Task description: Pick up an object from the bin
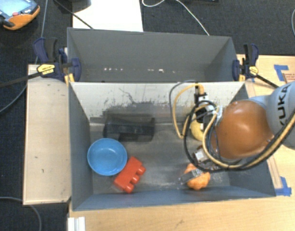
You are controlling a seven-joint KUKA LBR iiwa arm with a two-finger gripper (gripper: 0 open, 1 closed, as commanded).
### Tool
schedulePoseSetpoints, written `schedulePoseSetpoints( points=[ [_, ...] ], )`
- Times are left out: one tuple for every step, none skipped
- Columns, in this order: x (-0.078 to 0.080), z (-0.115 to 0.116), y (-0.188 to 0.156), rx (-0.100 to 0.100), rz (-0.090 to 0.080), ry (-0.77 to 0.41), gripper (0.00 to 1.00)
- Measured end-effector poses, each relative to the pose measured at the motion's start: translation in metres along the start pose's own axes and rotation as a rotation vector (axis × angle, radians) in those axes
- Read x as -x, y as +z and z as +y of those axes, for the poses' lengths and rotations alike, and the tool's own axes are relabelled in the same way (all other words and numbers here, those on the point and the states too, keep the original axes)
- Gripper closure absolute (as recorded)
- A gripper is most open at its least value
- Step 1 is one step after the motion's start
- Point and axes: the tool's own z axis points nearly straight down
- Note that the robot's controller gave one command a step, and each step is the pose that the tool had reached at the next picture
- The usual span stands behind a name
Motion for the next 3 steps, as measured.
schedulePoseSetpoints(
  points=[
    [-0.076,-0.005,-0.174,-0.008,0.004,0.103,1.0],
    [-0.122,-0.013,-0.102,-0.004,0.001,0.052,1.0],
    [-0.109,-0.009,-0.053,0.0,-0.003,-0.023,1.0]
  ],
)
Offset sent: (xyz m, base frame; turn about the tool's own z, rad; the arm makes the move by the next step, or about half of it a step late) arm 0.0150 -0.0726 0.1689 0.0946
